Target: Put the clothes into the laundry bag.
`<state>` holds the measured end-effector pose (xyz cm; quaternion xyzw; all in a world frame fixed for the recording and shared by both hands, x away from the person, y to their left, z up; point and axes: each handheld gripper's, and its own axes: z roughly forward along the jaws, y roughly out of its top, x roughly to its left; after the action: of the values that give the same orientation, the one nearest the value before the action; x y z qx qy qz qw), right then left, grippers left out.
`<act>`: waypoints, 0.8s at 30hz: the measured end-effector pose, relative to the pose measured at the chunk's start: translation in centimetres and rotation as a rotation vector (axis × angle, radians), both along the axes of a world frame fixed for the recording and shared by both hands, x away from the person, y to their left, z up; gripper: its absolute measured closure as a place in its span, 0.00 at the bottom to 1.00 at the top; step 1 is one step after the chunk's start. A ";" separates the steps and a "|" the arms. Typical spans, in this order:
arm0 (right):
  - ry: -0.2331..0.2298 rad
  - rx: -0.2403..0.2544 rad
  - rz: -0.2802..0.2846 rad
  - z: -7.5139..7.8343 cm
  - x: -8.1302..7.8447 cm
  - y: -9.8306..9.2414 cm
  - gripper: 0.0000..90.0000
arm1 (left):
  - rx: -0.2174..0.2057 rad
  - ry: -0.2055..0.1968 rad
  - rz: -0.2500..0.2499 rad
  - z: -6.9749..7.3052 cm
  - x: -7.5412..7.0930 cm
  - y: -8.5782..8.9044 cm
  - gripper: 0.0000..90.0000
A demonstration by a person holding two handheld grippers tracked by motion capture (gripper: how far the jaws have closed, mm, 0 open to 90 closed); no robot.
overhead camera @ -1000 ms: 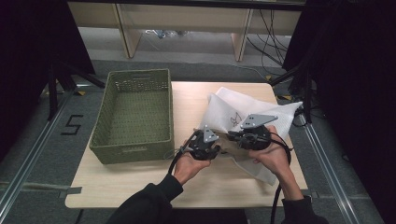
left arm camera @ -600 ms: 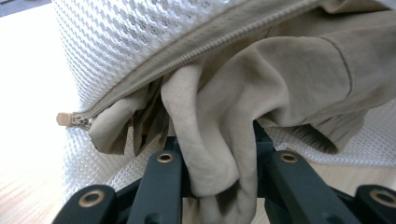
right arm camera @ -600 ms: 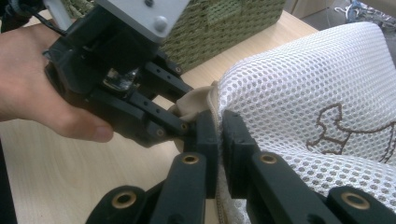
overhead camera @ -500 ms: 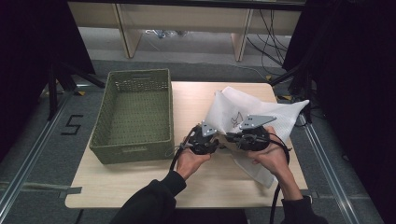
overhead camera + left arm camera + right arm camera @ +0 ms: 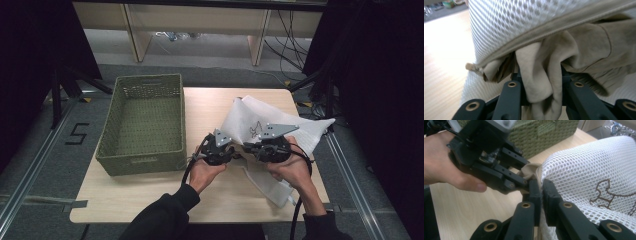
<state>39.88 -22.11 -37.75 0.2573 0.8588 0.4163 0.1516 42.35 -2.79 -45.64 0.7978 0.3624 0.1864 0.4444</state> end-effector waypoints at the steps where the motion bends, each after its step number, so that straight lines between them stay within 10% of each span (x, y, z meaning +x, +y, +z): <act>1: 0.004 -0.004 0.004 -0.4 0.0 0.0 0.97 | 0.000 0.018 -0.016 -0.3 0.2 0.0 0.78; 15: 0.031 -0.034 -0.017 -1.7 -0.1 -0.8 0.97 | 0.072 0.081 -0.108 -1.0 -1.4 2.4 0.37; 24: 0.034 -0.040 -0.021 -1.5 -0.3 -0.5 0.97 | 0.015 0.015 -0.128 -0.6 -1.0 1.3 0.88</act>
<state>39.56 -22.60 -39.30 0.2703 0.8665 0.3932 0.1467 41.38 -1.51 -46.23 0.8240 0.3127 0.1545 0.4466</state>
